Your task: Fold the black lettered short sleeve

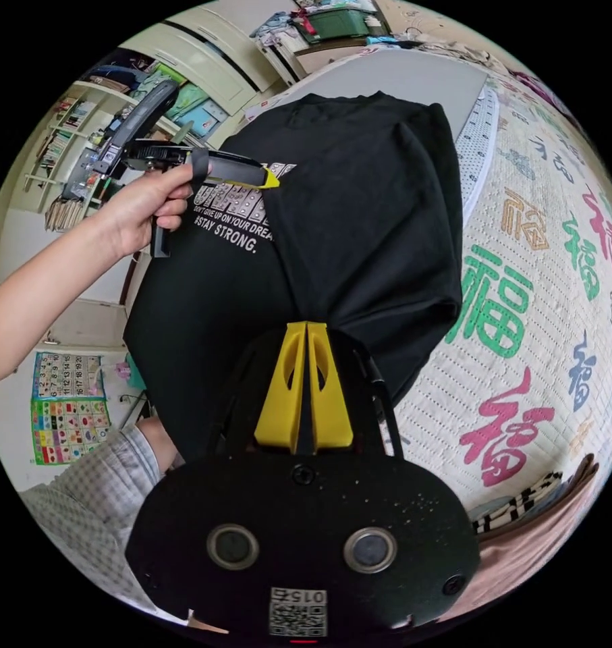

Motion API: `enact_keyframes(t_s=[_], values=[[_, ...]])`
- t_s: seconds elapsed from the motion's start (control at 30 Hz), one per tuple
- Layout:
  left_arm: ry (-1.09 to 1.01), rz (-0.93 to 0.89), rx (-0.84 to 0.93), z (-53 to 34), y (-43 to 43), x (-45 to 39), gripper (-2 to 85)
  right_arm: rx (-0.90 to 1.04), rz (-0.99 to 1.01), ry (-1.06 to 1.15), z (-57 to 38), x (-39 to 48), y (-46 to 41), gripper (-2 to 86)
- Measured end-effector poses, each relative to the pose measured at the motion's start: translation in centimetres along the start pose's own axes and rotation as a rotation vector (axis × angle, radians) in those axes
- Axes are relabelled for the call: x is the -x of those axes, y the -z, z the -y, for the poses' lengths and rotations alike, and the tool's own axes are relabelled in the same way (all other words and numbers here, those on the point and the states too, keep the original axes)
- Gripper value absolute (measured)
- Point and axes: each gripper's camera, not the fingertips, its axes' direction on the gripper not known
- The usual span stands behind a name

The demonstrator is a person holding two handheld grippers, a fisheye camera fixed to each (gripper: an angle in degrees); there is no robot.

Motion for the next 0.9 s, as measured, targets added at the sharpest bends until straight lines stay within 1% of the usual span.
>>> enact_keyframes(t_s=[0.03, 0.1, 0.13, 0.17, 0.23, 0.27, 0.33, 0.37, 0.43, 0.47, 0.53, 0.57, 0.63, 0.7, 0.77, 0.87, 0.9], values=[[-0.018, 0.006, 0.001, -0.3, -0.4, 0.6, 0.7, 0.004, -0.013, -0.011, -0.6, 0.3, 1.4, -0.4], [-0.024, -0.019, -0.007, -1.0, -1.1, 2.1, 0.6, -0.044, -0.046, -0.079, -3.7, 1.3, 8.2, -0.5], [-0.017, -0.064, -0.017, -1.7, -1.5, 3.6, 0.6, -0.062, -0.049, -0.093, -4.5, 1.7, 10.0, -0.5], [-0.012, -0.099, -0.02, -2.1, -1.6, 4.4, 0.6, -0.083, -0.061, -0.12, -5.9, 2.6, 13.7, -0.5], [0.038, -0.275, -0.076, -4.6, -1.1, 8.5, 0.5, -0.091, -0.082, -0.16, -7.4, 4.4, 18.9, -0.5], [0.057, -0.318, -0.105, -5.5, -0.6, 9.8, 0.7, -0.1, -0.092, -0.179, -8.0, 5.8, 22.2, -0.5], [0.16, -0.435, -0.198, -9.9, 1.2, 15.9, 1.4, -0.106, -0.097, -0.194, -8.0, 8.5, 26.9, -0.5], [0.195, -0.451, -0.218, -11.1, 1.7, 17.8, 1.6, -0.107, -0.1, -0.195, -7.3, 10.5, 29.7, -0.5], [0.36, -0.463, -0.299, -16.2, 2.9, 26.7, 3.3, -0.116, -0.103, -0.193, -5.2, 13.7, 33.6, -0.5], [0.41, -0.463, -0.314, -17.5, 3.0, 29.2, 3.9, -0.122, -0.092, -0.182, -3.2, 15.9, 35.8, -0.5], [0.627, -0.482, -0.352, -22.4, 2.2, 39.3, 6.0, -0.132, -0.06, -0.156, 0.8, 19.1, 38.4, -0.4], [0.681, -0.497, -0.358, -23.4, 1.7, 41.6, 6.6, -0.138, -0.04, -0.13, 3.9, 21.3, 39.8, -0.3], [0.798, -0.545, -0.393, -26.1, -0.5, 49.2, 8.7, -0.142, -0.005, -0.089, 9.1, 24.7, 41.7, -0.3], [0.83, -0.569, -0.411, -26.5, -2.4, 53.3, 10.8, -0.145, 0.045, -0.022, 16.2, 29.0, 44.4, -0.2], [0.837, -0.587, -0.428, -26.2, -4.4, 56.4, 12.5, -0.135, 0.046, 0.024, 21.2, 31.9, 46.4, -0.1], [0.855, -0.628, -0.321, -25.5, -9.1, 60.1, 12.6, -0.083, 0.041, 0.088, 28.9, 35.9, 49.8, 0.3], [0.831, -0.716, -0.288, -25.6, -10.8, 60.8, 11.3, -0.059, 0.027, 0.111, 31.7, 37.2, 51.3, 0.5]])
